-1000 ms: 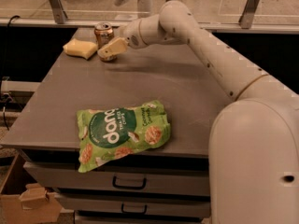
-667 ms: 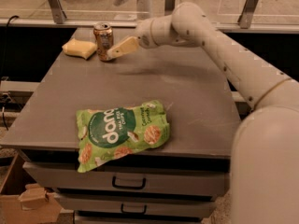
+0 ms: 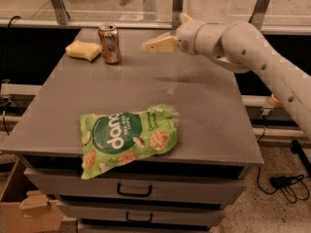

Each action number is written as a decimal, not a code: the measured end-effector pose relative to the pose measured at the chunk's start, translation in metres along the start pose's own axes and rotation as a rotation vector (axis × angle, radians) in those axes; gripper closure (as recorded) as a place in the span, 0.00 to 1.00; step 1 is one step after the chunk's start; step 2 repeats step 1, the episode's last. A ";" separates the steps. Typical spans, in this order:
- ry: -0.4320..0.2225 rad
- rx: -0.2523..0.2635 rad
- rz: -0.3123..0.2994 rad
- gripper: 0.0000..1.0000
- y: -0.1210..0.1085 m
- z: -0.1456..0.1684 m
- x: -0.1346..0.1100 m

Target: Move orange can near sponge

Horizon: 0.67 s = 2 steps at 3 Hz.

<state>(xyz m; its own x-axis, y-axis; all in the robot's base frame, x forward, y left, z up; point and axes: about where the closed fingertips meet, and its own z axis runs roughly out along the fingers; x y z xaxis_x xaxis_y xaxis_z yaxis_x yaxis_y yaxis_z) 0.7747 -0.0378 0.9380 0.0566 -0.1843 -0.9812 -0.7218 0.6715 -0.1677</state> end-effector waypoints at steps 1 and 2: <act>-0.055 0.058 -0.041 0.00 -0.016 -0.031 -0.021; -0.055 0.058 -0.041 0.00 -0.016 -0.031 -0.021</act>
Offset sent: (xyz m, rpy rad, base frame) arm 0.0000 0.0000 0.0000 0.0000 0.0000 0.0000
